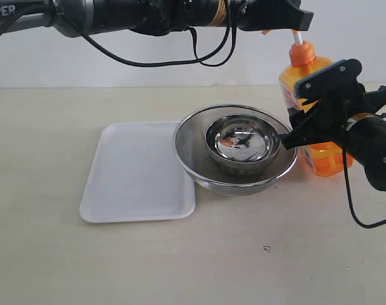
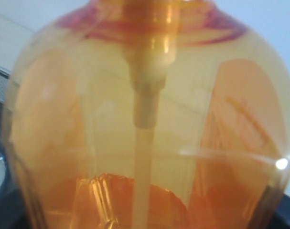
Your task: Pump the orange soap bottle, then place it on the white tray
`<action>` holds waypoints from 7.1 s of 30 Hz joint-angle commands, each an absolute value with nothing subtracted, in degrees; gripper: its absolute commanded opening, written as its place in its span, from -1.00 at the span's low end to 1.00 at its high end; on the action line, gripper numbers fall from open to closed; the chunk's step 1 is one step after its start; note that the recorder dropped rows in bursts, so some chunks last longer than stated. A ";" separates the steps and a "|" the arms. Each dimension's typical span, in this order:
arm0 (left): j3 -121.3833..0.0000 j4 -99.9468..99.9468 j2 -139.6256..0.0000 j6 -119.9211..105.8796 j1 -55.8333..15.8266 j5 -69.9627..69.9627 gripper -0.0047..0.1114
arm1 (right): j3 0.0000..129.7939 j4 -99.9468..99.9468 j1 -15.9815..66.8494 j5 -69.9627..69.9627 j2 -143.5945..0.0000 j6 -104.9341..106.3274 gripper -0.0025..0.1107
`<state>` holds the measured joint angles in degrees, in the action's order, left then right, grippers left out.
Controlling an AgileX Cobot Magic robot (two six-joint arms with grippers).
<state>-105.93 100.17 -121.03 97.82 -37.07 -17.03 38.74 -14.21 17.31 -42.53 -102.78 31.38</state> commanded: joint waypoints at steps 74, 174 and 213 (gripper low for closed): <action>-102.25 99.95 -124.48 98.10 -37.30 -24.66 -0.84 | 39.10 -13.62 17.22 -41.93 -102.42 31.81 -0.96; -104.39 99.95 -115.25 93.37 -37.11 -18.01 -0.84 | 39.10 -13.62 17.22 -41.91 -102.42 31.81 -0.96; -102.31 99.95 -121.46 96.43 -36.31 -21.69 -0.84 | 39.10 -13.62 17.22 -41.91 -102.42 31.81 -0.96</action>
